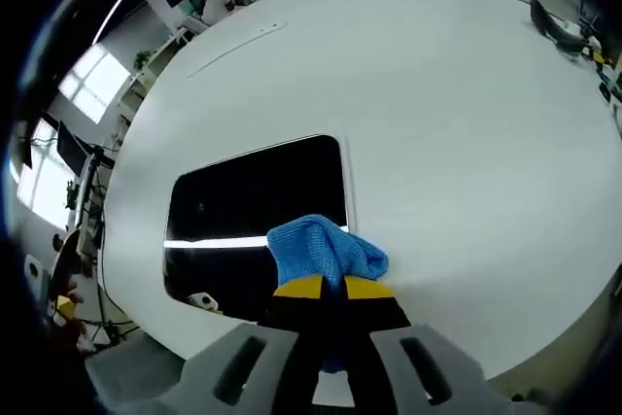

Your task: Wipe the mirror surface with the cleaning cloth until all visible marks leave the cleaned area.

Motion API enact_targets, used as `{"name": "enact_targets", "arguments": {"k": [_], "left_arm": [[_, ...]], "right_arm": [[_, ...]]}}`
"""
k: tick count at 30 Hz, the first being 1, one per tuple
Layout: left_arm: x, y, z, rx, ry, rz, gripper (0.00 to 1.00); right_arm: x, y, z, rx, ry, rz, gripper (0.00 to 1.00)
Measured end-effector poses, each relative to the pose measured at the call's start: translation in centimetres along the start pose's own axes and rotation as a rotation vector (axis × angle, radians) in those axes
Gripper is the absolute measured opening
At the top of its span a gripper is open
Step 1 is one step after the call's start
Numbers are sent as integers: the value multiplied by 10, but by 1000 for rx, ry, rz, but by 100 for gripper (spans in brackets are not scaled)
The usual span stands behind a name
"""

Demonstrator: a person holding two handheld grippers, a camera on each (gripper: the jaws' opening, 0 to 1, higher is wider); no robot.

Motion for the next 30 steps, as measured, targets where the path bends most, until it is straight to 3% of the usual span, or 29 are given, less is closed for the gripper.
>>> {"name": "enact_targets", "arguments": {"k": [15, 30], "left_arm": [[-2, -2, -2, -1, 2, -10, 99], [-6, 0, -2, -6, -2, -16, 99]], "right_arm": [[-4, 3, 2, 15, 1, -12, 0], [4, 3, 22, -5, -4, -4, 0]]}}
Point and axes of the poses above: the point that each gripper's makers call its tool centre point, and the gripper's own axes: x roughly forward along the fingers, z roughly to its left, y roughly out of its underside, the point moved 2 cm from there along -x, roughly backward along the fingers, and after that the axes turned 1 degree about -x, right-handed, at the moved point
